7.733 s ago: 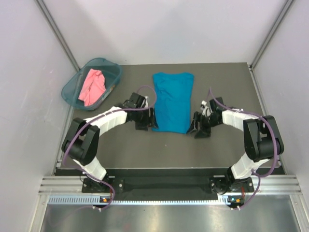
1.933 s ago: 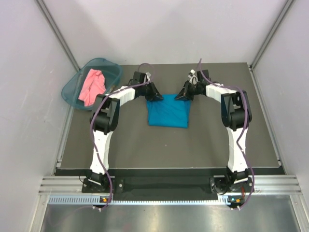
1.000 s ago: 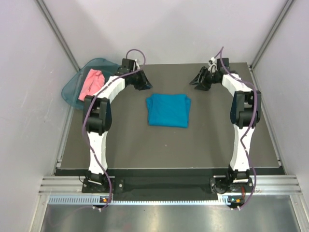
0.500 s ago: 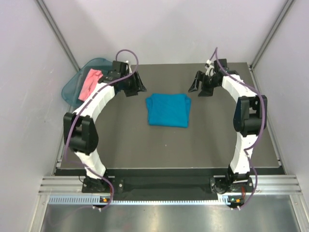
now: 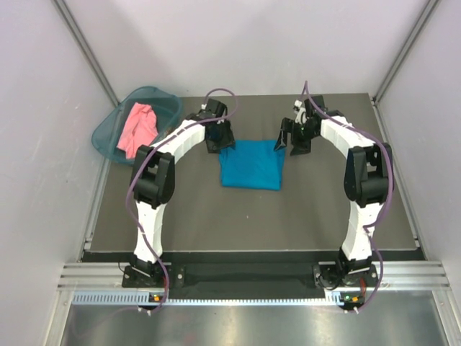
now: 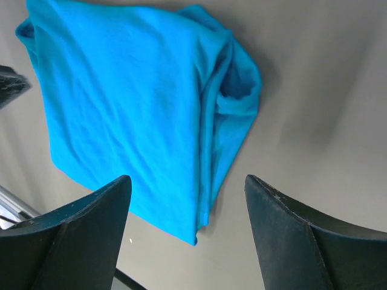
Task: Fold and stack the t-shirts
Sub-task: Fold the tshirt
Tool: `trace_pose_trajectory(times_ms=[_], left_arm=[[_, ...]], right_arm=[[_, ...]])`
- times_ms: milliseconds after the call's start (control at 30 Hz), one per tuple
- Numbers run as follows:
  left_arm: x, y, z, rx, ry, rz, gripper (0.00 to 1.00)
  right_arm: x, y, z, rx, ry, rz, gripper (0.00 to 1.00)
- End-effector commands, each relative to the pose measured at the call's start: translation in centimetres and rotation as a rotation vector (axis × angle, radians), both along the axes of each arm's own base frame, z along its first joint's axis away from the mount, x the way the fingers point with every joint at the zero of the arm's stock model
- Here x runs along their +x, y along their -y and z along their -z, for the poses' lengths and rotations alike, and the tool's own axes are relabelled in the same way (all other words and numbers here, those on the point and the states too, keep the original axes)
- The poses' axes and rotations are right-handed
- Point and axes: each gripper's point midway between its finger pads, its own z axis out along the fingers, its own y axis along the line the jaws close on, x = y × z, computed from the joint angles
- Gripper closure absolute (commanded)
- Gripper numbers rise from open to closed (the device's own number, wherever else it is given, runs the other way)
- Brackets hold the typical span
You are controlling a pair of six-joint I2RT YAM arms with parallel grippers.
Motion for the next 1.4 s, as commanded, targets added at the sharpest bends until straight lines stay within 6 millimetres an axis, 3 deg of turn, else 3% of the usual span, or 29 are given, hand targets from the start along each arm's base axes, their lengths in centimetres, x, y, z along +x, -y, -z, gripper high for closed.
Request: trace_pose_trajectory(times_ms=[0,200,533,867,1100,1367], left_arm=[[1.3,0.1,-0.5,0.013,0.031,-0.042,0.36],[2.2,-0.6,0.3,0.066,0.056,-0.056,0.35],[3.4,0.5,2.0,0.041,0.058,-0.013,0.35],[4.5,3.1,1.2,-0.146,0.085,0.092,0.4],[4.7,3.6,0.4,-0.28,0.094,0.115,0.6],[3.6,3.6,0.4,-0.397,0.049,0.11,1.0]], right_arm=[[0.1,0.3,-3.0,-0.01,0.086,-0.016,0.24],[-0.2,0.6,-2.5,-0.019,0.08,-0.029,0.24],[-0.5,0.8,-1.9,-0.014,0.071,-0.035,0.24],[0.0,0.6,-1.2,-0.004,0.052,-0.018,0.24],[0.8,0.0,-1.0,0.025,0.046,-0.001,0.25],[1.7,0.0,-0.6,0.027,0.039,0.052,0.25]])
